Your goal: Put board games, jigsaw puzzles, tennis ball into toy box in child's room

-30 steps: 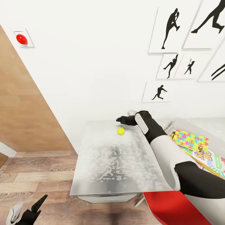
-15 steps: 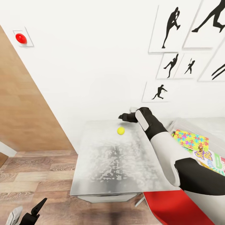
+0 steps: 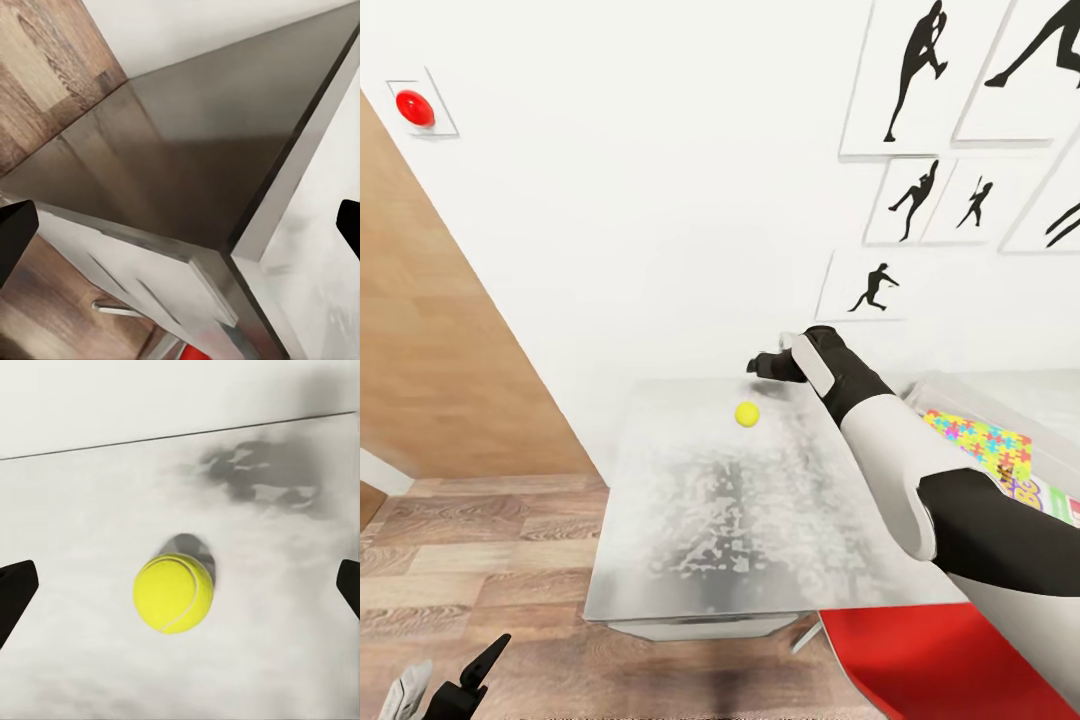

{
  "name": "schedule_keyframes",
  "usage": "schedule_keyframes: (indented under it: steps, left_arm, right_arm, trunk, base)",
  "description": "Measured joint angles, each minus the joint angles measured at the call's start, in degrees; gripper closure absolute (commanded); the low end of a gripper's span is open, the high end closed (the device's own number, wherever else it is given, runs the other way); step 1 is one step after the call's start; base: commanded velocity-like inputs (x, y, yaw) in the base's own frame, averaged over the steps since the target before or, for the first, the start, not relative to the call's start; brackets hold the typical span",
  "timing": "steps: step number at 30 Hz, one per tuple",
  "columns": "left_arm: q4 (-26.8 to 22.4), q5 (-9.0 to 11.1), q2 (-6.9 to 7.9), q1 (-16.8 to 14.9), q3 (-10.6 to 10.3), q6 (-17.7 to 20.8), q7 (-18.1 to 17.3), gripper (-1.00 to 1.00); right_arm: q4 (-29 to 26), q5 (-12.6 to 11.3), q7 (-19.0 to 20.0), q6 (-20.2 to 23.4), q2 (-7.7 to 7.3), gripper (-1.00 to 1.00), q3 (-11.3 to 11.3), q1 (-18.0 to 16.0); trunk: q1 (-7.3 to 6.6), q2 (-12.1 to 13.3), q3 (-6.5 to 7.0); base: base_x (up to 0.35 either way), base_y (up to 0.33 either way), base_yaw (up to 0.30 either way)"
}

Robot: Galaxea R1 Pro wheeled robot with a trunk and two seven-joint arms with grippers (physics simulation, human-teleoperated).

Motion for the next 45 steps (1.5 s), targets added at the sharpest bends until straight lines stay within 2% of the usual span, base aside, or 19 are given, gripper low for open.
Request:
schedule_keyframes:
  steps: [26,45]
  left_arm:
    - [0.00,-0.02,0.00,0.00,-0.01,-0.01,-0.07,-1.00]
    - [0.01,-0.02,0.00,0.00,-0.07,-0.01,-0.02,-1.00]
  right_arm:
    - [1.69,0.17,-0.28,-0.05,1.89,-1.00,0.27,-0.90]
    - [1.71,0.46,-0.17,-0.33,2.08,-1.00,0.30,-0.75]
  trunk:
    - [0.00,0.00,-2.40]
    - [0.00,0.00,-4.16]
  base:
    - [0.000,0.000,0.000]
    - [0.000,0.000,0.000]
